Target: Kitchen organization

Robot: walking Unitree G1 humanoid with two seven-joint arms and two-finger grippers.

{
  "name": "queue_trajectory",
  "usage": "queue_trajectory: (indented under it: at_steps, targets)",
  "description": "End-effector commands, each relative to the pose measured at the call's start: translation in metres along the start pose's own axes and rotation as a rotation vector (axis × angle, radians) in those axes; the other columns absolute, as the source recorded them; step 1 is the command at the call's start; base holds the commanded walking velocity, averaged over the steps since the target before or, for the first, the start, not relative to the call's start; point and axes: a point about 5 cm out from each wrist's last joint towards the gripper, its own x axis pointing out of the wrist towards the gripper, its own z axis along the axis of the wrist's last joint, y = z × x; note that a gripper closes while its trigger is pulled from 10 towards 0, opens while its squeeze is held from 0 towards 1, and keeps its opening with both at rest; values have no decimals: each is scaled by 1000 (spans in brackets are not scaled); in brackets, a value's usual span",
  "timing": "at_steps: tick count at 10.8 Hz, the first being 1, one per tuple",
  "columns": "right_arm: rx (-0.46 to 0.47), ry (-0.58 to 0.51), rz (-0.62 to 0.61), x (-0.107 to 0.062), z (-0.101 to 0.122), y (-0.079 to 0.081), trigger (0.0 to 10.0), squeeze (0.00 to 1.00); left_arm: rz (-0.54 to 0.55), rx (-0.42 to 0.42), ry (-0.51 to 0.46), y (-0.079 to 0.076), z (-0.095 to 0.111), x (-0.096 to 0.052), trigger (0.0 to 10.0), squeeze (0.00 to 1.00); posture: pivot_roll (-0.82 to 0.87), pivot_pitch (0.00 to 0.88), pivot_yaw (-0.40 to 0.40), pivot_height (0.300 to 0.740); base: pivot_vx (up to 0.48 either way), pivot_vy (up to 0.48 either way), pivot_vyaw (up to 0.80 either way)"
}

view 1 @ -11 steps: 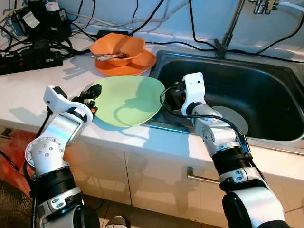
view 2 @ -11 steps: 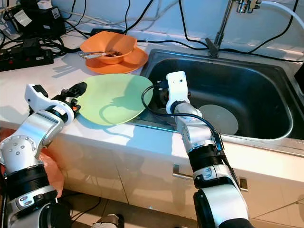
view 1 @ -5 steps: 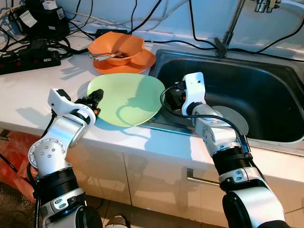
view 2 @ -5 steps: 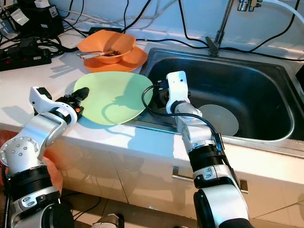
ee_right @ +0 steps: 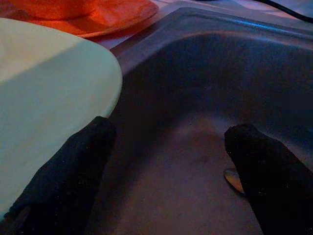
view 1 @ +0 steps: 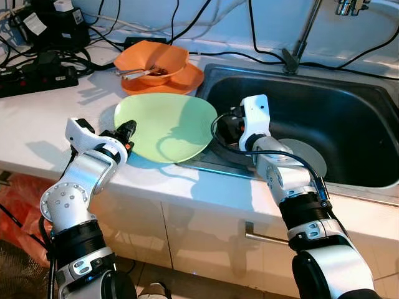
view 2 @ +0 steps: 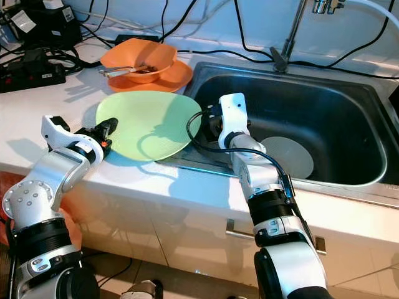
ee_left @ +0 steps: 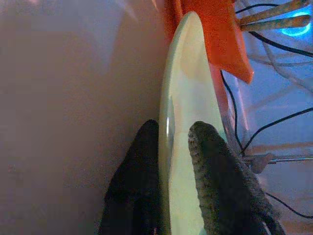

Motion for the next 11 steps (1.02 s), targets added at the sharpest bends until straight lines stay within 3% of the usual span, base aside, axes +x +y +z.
queue_trajectory:
  at_steps: [1,6,9,11]
  targets:
    - [-4,-13,20,1,3,4,10000,0,2,-12,34,3,-7,3,0,0,125,85,-2,740,0,0,0]
    - [18,-22,23,1,5,3,10000,0,-118,-36,-42,-2,1,0,0,0,127,80,-7,740,0,0,0]
    - [81,-38,9,-2,7,-9,10000,0,-199,-37,-56,-2,2,-1,0,0,123,79,-11,740,0,0,0]
    - [159,-84,-27,-7,12,-26,10000,0,-252,-17,-50,-8,1,-2,0,0,121,78,-14,740,0,0,0]
